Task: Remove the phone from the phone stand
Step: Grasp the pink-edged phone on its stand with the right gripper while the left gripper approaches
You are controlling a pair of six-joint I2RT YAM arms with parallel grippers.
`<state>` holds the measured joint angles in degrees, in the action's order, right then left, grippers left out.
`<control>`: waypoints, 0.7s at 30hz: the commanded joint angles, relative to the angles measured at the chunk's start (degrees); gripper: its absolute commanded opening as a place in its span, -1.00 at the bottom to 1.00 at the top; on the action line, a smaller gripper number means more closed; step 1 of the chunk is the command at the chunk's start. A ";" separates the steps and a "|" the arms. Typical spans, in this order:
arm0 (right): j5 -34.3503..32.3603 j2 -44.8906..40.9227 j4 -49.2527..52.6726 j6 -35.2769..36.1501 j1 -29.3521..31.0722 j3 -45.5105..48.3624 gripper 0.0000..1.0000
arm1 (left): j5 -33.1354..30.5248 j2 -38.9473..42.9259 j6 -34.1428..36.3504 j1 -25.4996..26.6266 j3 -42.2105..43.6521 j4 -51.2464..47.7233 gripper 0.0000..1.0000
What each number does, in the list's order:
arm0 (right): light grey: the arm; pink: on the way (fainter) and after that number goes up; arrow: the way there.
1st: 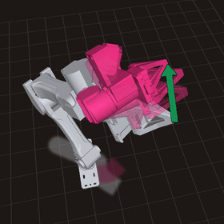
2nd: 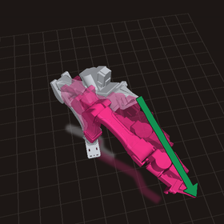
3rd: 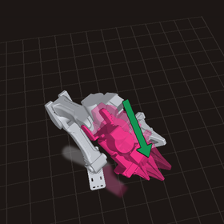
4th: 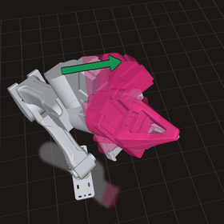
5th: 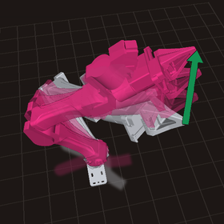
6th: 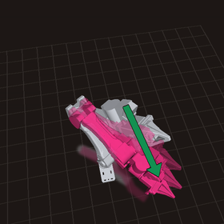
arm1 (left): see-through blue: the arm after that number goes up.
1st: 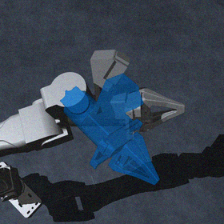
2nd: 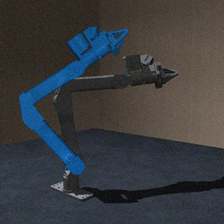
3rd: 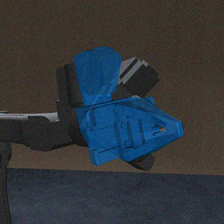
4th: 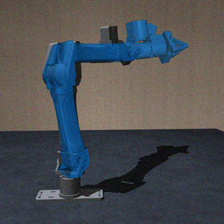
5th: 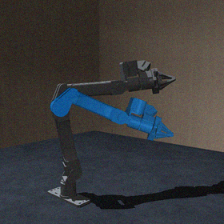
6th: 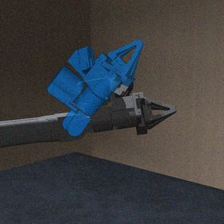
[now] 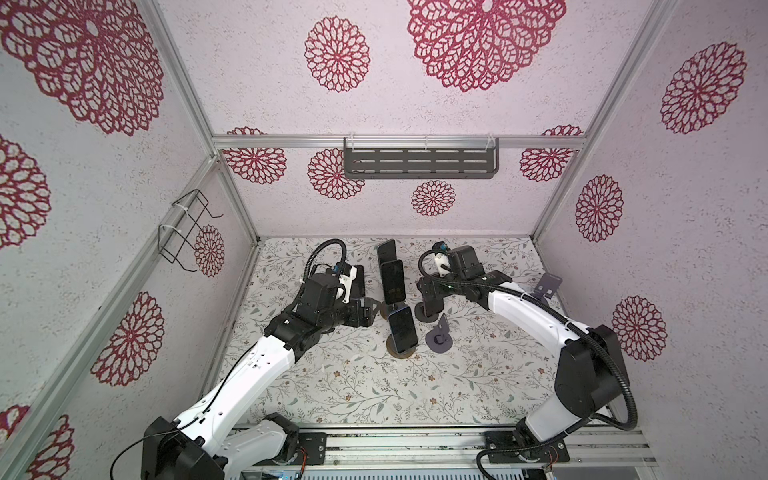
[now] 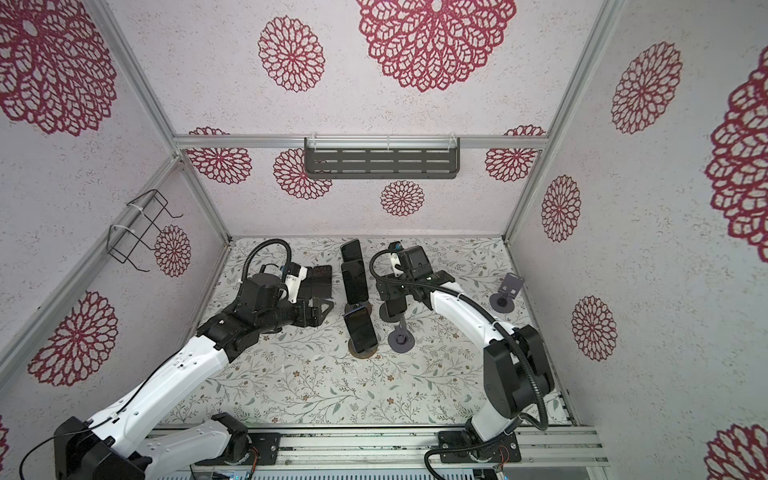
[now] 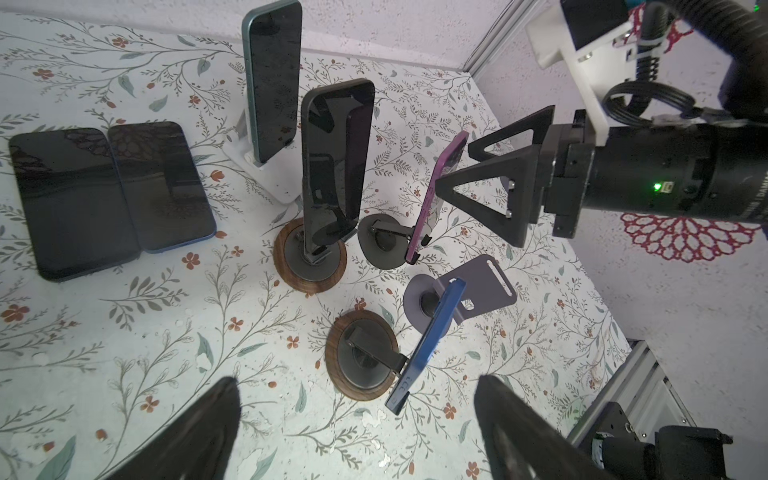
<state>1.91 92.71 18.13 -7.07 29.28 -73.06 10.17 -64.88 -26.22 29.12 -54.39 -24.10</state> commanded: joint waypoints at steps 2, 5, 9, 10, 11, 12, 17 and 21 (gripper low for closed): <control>-2.60 0.24 -2.72 -0.44 0.43 -1.17 0.95 | -0.90 -0.18 -0.62 0.73 0.69 1.76 0.84; -2.50 0.46 -3.69 -1.05 0.73 -0.89 0.89 | -1.12 -0.09 -0.56 0.77 0.70 1.82 0.84; -2.15 1.05 -3.43 -1.61 0.72 -1.06 0.82 | -1.29 -0.41 -0.46 0.85 0.49 1.40 0.84; -2.18 1.07 -3.43 -1.71 0.69 -0.96 0.80 | -1.27 -0.63 -0.45 0.94 0.22 0.93 0.84; -2.14 1.06 -3.63 -1.82 0.71 -0.93 0.79 | -1.31 -0.75 -0.35 1.07 0.08 0.65 0.85; -2.22 1.11 -3.66 -1.89 0.69 -0.85 0.77 | -1.58 -0.77 -0.31 1.20 -0.01 0.55 0.85; -2.97 1.51 -3.16 -2.59 0.76 -1.06 0.69 | -1.98 -0.77 0.02 1.42 -0.01 0.54 0.85; -3.65 1.38 -2.84 -2.69 0.76 -1.13 0.59 | -2.40 -0.51 0.18 1.46 0.07 0.39 0.85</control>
<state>-0.36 94.24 15.66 -8.95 29.76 -73.06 8.95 -65.56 -26.17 30.11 -54.37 -23.94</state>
